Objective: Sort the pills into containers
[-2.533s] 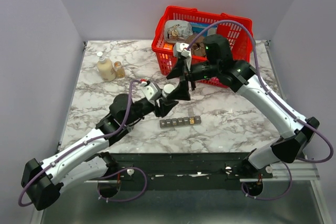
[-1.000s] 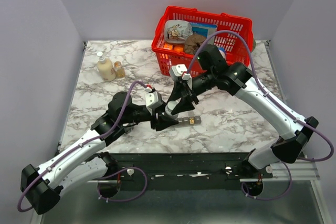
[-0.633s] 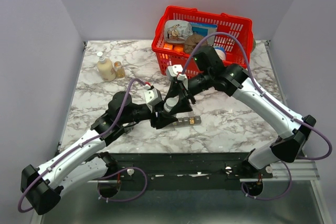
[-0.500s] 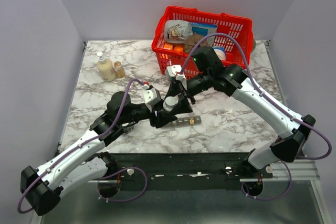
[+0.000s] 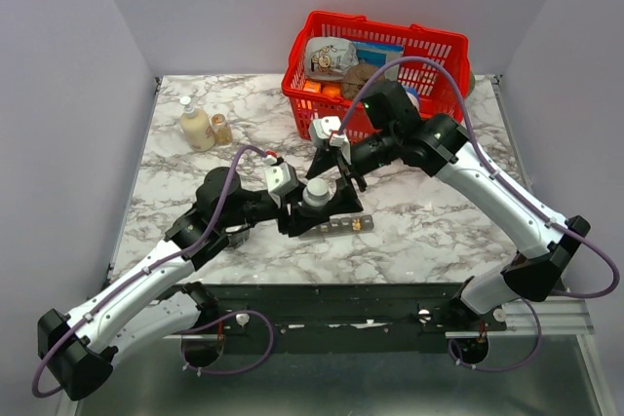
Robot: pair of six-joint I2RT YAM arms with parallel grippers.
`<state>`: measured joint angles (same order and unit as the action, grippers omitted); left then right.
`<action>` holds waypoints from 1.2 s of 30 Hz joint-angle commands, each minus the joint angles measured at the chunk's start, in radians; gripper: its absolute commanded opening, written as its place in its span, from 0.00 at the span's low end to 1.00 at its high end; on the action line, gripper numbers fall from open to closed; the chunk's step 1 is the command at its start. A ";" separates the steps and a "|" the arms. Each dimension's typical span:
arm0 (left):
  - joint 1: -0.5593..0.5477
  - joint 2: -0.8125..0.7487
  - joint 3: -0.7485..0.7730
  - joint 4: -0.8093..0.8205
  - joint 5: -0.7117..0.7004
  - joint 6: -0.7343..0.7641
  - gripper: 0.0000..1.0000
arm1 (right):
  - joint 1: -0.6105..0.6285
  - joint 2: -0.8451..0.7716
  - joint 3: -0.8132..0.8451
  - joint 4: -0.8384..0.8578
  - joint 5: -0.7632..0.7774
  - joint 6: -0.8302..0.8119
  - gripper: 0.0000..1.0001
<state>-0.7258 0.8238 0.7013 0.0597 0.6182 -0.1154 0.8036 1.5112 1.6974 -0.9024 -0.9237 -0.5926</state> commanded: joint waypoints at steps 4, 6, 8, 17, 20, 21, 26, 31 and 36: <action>0.006 0.027 0.050 -0.040 0.135 0.026 0.00 | 0.008 -0.003 0.076 -0.090 -0.064 -0.052 0.95; 0.006 0.034 0.052 -0.046 0.149 0.025 0.00 | 0.008 0.000 0.088 -0.092 -0.060 -0.050 0.95; 0.006 0.041 0.056 -0.050 0.163 0.029 0.00 | 0.006 0.001 0.096 -0.096 -0.060 -0.052 0.93; 0.008 0.044 0.069 -0.058 0.173 0.036 0.00 | 0.005 0.012 0.074 -0.125 -0.041 -0.076 0.77; 0.008 0.043 0.069 -0.058 0.169 0.039 0.00 | 0.005 0.010 0.070 -0.127 -0.037 -0.075 0.67; 0.008 0.043 0.069 -0.058 0.164 0.039 0.00 | 0.005 0.009 0.067 -0.125 -0.037 -0.073 0.64; 0.008 0.028 0.067 -0.057 0.124 0.037 0.00 | 0.005 0.009 0.051 -0.106 -0.038 -0.044 0.43; 0.008 -0.017 0.067 -0.024 -0.018 0.054 0.00 | 0.005 0.006 -0.007 -0.024 -0.033 0.048 0.33; 0.005 -0.063 0.043 0.125 -0.280 0.071 0.00 | 0.006 0.001 -0.087 0.129 0.136 0.275 0.25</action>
<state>-0.7219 0.8219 0.7341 -0.0547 0.6033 -0.0715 0.8009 1.5070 1.6924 -0.8505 -0.9337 -0.5201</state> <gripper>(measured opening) 0.603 0.491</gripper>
